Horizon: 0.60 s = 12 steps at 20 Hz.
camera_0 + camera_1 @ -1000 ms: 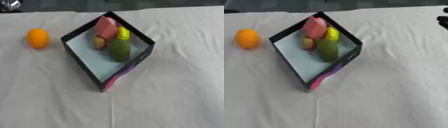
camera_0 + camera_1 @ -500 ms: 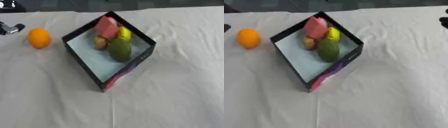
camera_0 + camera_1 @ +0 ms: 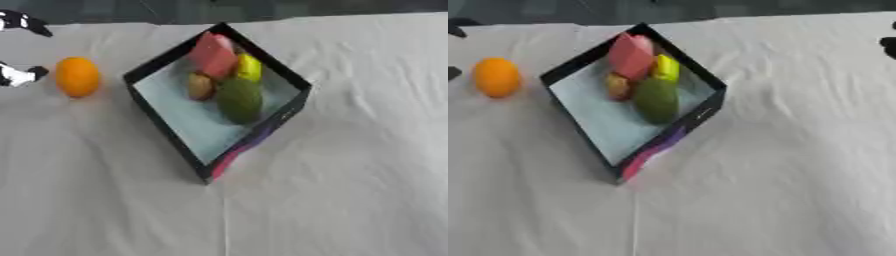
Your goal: Pick up objects on the table and place them in the box.
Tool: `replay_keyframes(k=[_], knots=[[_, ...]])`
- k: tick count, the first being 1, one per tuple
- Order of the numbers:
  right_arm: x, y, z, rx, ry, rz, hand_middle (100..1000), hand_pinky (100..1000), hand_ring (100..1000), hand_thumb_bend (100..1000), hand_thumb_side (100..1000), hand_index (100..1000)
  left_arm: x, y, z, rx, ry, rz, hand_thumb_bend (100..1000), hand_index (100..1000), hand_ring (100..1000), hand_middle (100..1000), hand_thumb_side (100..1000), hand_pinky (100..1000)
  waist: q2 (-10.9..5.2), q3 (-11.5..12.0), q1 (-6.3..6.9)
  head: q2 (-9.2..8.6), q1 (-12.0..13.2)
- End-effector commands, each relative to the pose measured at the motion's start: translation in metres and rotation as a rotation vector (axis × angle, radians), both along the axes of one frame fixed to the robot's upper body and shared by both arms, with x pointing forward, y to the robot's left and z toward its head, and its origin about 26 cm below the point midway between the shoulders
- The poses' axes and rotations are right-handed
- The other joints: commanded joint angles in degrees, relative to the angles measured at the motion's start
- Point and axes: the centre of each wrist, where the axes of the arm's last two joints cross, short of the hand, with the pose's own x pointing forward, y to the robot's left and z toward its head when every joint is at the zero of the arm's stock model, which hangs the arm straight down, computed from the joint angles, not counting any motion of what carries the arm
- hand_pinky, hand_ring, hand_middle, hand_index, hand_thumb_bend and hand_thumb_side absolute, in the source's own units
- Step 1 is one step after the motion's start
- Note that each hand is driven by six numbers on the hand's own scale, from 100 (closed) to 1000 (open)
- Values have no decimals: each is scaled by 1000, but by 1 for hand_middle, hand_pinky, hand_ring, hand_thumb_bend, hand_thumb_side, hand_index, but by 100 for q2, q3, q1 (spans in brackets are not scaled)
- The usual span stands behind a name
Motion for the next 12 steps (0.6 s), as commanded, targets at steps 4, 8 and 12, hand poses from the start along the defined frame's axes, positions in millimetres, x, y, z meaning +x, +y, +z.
replay_keyframes(k=[4, 8, 12], knots=[[-3, -6, 10, -32, -13, -26, 679, 950, 681, 100, 685, 847, -5, 1, 19, 105, 80, -102, 171, 891, 877, 801, 168, 984, -21, 2, 0, -44, 14], [-2, -6, 10, -34, -6, -30, 678, 950, 680, 100, 687, 846, -4, -2, 21, 94, 126, -125, 107, 903, 879, 808, 167, 985, -22, 24, 7, -41, 13], [-2, -5, 11, -36, -6, -23, 677, 950, 679, 100, 685, 845, -3, -5, 25, 77, 132, -105, 108, 915, 884, 814, 162, 989, -25, 35, -7, -72, 19]])
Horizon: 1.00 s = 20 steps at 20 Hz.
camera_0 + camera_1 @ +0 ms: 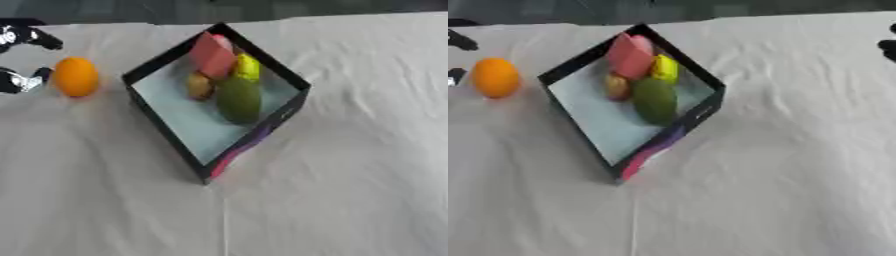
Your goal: Pick up objects on the table and place them in the box.
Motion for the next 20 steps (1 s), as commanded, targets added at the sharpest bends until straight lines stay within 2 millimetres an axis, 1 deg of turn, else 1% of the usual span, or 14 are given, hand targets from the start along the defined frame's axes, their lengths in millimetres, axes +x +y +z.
replay_keyframes(k=[1, 2, 3, 5, 7, 10, 11, 15, 20], knots=[[-3, -4, 12, -25, -25, -10, 677, 950, 679, 100, 686, 845, -3, 3, 23, 120, -2, -114, 115, 917, 885, 816, 161, 990, -24, 10, -11, -83, 20], [-3, -4, 12, -25, -24, -10, 677, 950, 678, 100, 687, 845, -2, 3, 23, 121, -5, -107, 123, 917, 885, 815, 160, 989, -22, 13, -12, -89, 23], [-3, -4, 12, -24, -24, -9, 676, 950, 678, 100, 689, 845, -2, 2, 23, 125, -10, -100, 170, 915, 885, 817, 160, 989, -17, 17, -13, -97, 29], [-2, -3, 12, -25, -22, -6, 676, 951, 678, 100, 693, 845, -1, 1, 23, 135, -25, -87, 223, 911, 882, 816, 163, 984, -5, 23, -15, -108, 44], [-2, -3, 12, -27, -22, -5, 676, 951, 677, 100, 693, 845, 1, -2, 21, 144, -39, -79, 257, 907, 881, 816, 169, 981, 10, 26, -21, -124, 62], [-2, -3, 13, -28, -25, -3, 676, 951, 678, 100, 694, 845, 5, -4, 19, 137, -54, -58, 257, 905, 875, 809, 169, 975, 34, 21, -27, -151, 81], [-2, -2, 13, -28, -26, -2, 676, 951, 677, 100, 695, 845, 5, -5, 19, 138, -59, -52, 267, 909, 878, 811, 173, 977, 41, 18, -25, -164, 83], [-1, -1, 14, -30, -26, 2, 676, 952, 677, 100, 698, 845, 8, -7, 17, 148, -68, -33, 260, 917, 892, 819, 174, 984, 70, 2, -12, -225, 73], [-1, 0, 15, -33, -27, 4, 675, 952, 676, 100, 703, 844, 10, -6, 21, 160, -110, 29, 320, 928, 901, 827, 185, 989, 113, -33, 12, -328, 87]])
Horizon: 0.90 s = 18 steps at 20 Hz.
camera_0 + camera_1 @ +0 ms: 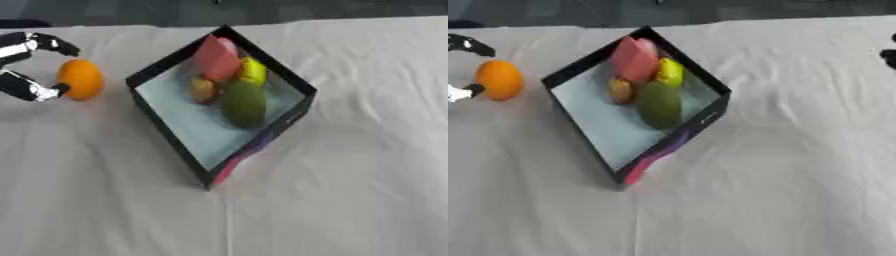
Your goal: Pick up objects on the table and place them in the box.
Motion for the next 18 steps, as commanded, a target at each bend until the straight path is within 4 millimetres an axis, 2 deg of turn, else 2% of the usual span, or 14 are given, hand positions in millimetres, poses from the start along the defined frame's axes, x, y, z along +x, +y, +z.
replay_keyframes(k=[1, 4, 12, 18], knots=[[-2, -1, 12, -28, -25, -5, 675, 952, 676, 100, 704, 844, -3, 7, 20, 37, -64, 34, 358, 931, 905, 831, 194, 992, -22, -11, 20, -127, 24], [-1, -1, 12, -32, -25, -3, 675, 953, 676, 100, 708, 844, -3, 8, 22, 43, -120, 87, 385, 936, 907, 835, 198, 993, 10, -35, 43, -175, 30], [0, 2, 15, -45, -30, 5, 675, 954, 676, 100, 721, 845, -1, 15, 19, 6, -203, 196, 349, 936, 900, 825, 192, 983, 141, -138, 94, -318, 111], [1, 3, 14, -51, -23, 2, 675, 954, 676, 100, 729, 845, 3, 13, 10, 86, -144, 224, 343, 922, 918, 838, 264, 988, 194, -184, 107, -293, 178]])
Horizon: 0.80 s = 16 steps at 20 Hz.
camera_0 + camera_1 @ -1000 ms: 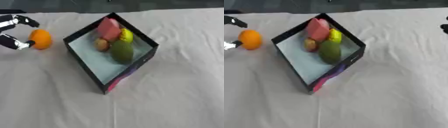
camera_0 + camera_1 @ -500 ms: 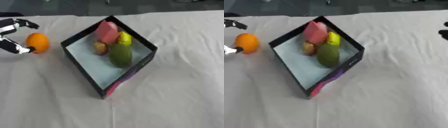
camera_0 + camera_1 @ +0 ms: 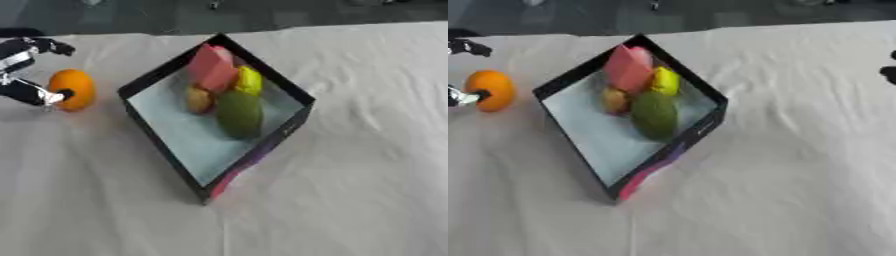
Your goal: Pick up objects on the table and place them in the box.
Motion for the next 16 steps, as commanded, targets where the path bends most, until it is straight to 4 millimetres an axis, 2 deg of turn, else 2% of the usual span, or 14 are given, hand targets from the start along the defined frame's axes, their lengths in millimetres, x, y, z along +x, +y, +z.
replay_keyframes(k=[1, 4, 7, 8, 9, 11, 12, 14, 16], knots=[[-1, -2, 9, -21, -21, -9, 675, 954, 676, 100, 730, 845, -2, 6, 13, 75, 27, 30, 358, 922, 922, 842, 277, 990, -28, -2, 64, -45, 32], [-1, -3, 8, -20, -16, -10, 676, 954, 676, 100, 730, 846, -1, 6, 15, 126, 66, 45, 378, 917, 921, 839, 299, 985, -53, 3, 67, -24, 40], [-1, -3, 7, -17, -12, -10, 676, 955, 676, 100, 729, 846, 0, 4, 15, 141, 72, 51, 341, 898, 903, 806, 294, 966, -75, -2, 66, -36, 46], [-1, -3, 7, -16, -11, -10, 676, 955, 676, 100, 729, 846, 0, 4, 14, 135, 73, 51, 247, 866, 830, 721, 275, 915, -83, -2, 64, -33, 42], [-1, -3, 7, -16, -10, -10, 676, 955, 676, 100, 730, 846, 1, 3, 13, 123, 73, 50, 194, 843, 775, 653, 263, 863, -89, -1, 62, -27, 37], [-1, -3, 6, -16, -6, -11, 676, 955, 676, 100, 732, 845, 1, 2, 14, 95, 72, 35, 153, 791, 733, 607, 257, 802, -101, 10, 63, -13, 25], [-1, -3, 5, -16, -3, -11, 676, 955, 677, 100, 733, 845, 1, 0, 15, 85, 73, 27, 109, 735, 673, 556, 251, 735, -108, 16, 63, -10, 21], [-1, -3, 4, -16, 1, -11, 676, 956, 677, 100, 730, 845, 2, -3, 18, 69, 73, 8, 100, 672, 603, 502, 245, 654, -126, 22, 56, 8, 9], [-1, -4, 4, -15, 0, -10, 676, 956, 677, 100, 726, 846, 1, -6, 23, 60, 59, -13, 100, 642, 573, 482, 239, 618, -148, 26, 47, 34, -6]])
